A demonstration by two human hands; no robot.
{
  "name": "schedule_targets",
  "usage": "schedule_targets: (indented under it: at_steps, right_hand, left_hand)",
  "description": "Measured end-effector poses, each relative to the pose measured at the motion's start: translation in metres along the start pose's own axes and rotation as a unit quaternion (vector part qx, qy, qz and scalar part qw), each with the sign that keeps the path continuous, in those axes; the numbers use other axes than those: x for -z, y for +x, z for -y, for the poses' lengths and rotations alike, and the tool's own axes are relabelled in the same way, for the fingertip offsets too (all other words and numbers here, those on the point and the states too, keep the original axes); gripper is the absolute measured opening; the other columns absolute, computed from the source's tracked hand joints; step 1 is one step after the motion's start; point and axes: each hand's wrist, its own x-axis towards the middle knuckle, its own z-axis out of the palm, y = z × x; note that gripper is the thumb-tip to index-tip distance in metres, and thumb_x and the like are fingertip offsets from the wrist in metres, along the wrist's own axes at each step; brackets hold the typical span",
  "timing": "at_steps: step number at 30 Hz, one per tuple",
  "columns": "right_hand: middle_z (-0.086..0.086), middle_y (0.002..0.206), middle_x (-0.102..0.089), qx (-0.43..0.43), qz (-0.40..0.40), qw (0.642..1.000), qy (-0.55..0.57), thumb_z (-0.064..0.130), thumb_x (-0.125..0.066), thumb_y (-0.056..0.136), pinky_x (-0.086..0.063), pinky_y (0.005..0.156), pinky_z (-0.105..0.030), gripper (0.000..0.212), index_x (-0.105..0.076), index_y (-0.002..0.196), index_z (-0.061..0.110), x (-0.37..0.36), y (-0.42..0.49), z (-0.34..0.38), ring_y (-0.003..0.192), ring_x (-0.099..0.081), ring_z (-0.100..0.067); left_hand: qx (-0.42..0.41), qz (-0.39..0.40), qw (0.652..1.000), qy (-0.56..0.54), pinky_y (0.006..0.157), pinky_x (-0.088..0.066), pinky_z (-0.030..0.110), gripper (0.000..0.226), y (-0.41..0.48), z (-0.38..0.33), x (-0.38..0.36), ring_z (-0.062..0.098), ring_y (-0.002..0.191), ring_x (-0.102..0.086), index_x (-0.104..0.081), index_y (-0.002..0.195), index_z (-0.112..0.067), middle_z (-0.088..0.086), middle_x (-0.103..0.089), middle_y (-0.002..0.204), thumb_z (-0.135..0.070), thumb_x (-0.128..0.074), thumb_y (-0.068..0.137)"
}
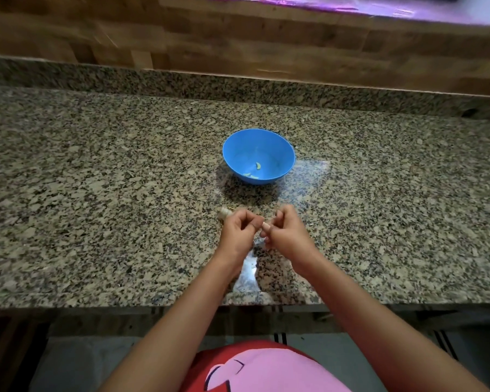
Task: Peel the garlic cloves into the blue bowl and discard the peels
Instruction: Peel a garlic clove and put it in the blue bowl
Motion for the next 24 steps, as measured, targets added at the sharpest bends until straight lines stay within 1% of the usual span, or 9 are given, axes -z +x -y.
schedule_targets:
  at_steps: [3,5,7,9,11,13,16,21,24]
  right_hand:
    - [-0.008,0.07,-0.048,-0.088,0.031,0.986,0.142,-0.012,-0.041,0.091,-0.048,0.048,-0.024,0.031,-0.029,0.084,0.015,0.005,0.005,0.003,0.057,-0.046,-0.014]
    - [-0.004,0.072,-0.046,0.016,-0.014,0.999,-0.045,-0.012,-0.044,0.087,-0.045,0.053,-0.027,0.029,-0.032,0.084,0.015,0.003,0.001,-0.004,0.06,-0.044,-0.013]
    - [0.001,0.071,-0.04,0.196,-0.051,0.941,-0.271,-0.013,-0.044,0.079,-0.032,0.047,-0.024,0.031,-0.031,0.087,0.014,0.0,-0.002,-0.015,0.058,-0.036,-0.011]
    - [0.0,0.071,-0.037,0.289,-0.051,0.885,-0.362,-0.013,-0.044,0.075,-0.017,0.048,-0.019,0.036,-0.028,0.089,0.017,0.001,-0.003,-0.023,0.057,-0.031,-0.012]
    - [-0.001,0.073,-0.042,0.255,-0.049,0.911,-0.32,-0.012,-0.047,0.079,-0.024,0.046,-0.019,0.034,-0.03,0.091,0.015,0.002,-0.003,-0.023,0.057,-0.036,-0.01]
    - [-0.006,0.079,-0.051,0.098,-0.015,0.987,-0.125,-0.007,-0.046,0.089,-0.046,0.05,-0.028,0.024,-0.034,0.096,0.013,0.005,-0.002,-0.011,0.061,-0.05,-0.013]
    - [-0.008,0.082,-0.056,-0.044,0.013,0.991,0.129,-0.003,-0.047,0.094,-0.054,0.063,-0.033,0.022,-0.037,0.108,0.011,0.013,-0.001,0.002,0.059,-0.058,-0.013]
    - [-0.009,0.082,-0.052,0.039,-0.03,0.999,0.021,-0.005,-0.047,0.092,-0.049,0.051,-0.021,0.031,-0.031,0.089,0.021,0.014,-0.001,-0.001,0.059,-0.057,-0.013]
    - [-0.009,0.073,-0.058,0.032,-0.031,0.999,0.004,-0.01,-0.048,0.086,-0.048,0.052,-0.025,0.031,-0.033,0.099,0.013,0.017,0.001,-0.005,0.054,-0.056,-0.013]
  left_hand:
    - [-0.041,0.004,0.998,0.048,0.05,-0.042,0.012,0.014,0.003,0.0,0.002,0.002,0.056,-0.05,-0.053,0.077,-0.001,0.003,-0.053,0.067,-0.004,-0.055,0.091]
    - [-0.036,0.001,0.996,0.083,0.052,-0.04,0.015,0.016,0.006,-0.001,0.0,0.005,0.056,-0.047,-0.054,0.079,-0.001,0.002,-0.053,0.066,-0.01,-0.058,0.091]
    - [0.021,-0.026,0.997,0.068,0.054,-0.037,0.022,0.021,0.009,-0.001,-0.005,0.01,0.058,-0.042,-0.053,0.073,-0.006,-0.001,-0.049,0.063,-0.015,-0.059,0.091]
    - [0.11,-0.048,0.993,0.007,0.052,-0.035,0.024,0.022,0.008,-0.003,-0.011,0.011,0.059,-0.04,-0.051,0.071,-0.011,-0.001,-0.048,0.065,-0.015,-0.058,0.091]
    - [0.149,-0.042,0.986,-0.061,0.05,-0.037,0.022,0.018,0.005,-0.004,-0.013,0.011,0.056,-0.042,-0.052,0.074,-0.01,0.001,-0.051,0.066,-0.012,-0.057,0.092]
    - [0.133,-0.032,0.985,-0.104,0.046,-0.042,0.02,0.019,0.005,-0.003,-0.012,0.009,0.049,-0.047,-0.052,0.074,-0.008,0.003,-0.056,0.063,-0.011,-0.058,0.091]
    - [0.108,-0.038,0.985,-0.131,0.045,-0.047,0.023,0.017,0.006,-0.002,-0.012,0.013,0.048,-0.053,-0.052,0.077,-0.006,0.008,-0.061,0.065,-0.012,-0.058,0.091]
    - [0.084,-0.046,0.987,-0.131,0.054,-0.048,0.024,0.015,0.005,-0.003,-0.017,0.011,0.056,-0.053,-0.055,0.076,-0.009,0.002,-0.061,0.063,-0.013,-0.058,0.091]
    - [0.076,-0.033,0.982,-0.168,0.048,-0.048,0.019,0.017,0.002,-0.008,-0.018,0.009,0.053,-0.054,-0.053,0.075,-0.008,0.001,-0.059,0.058,-0.009,-0.054,0.092]
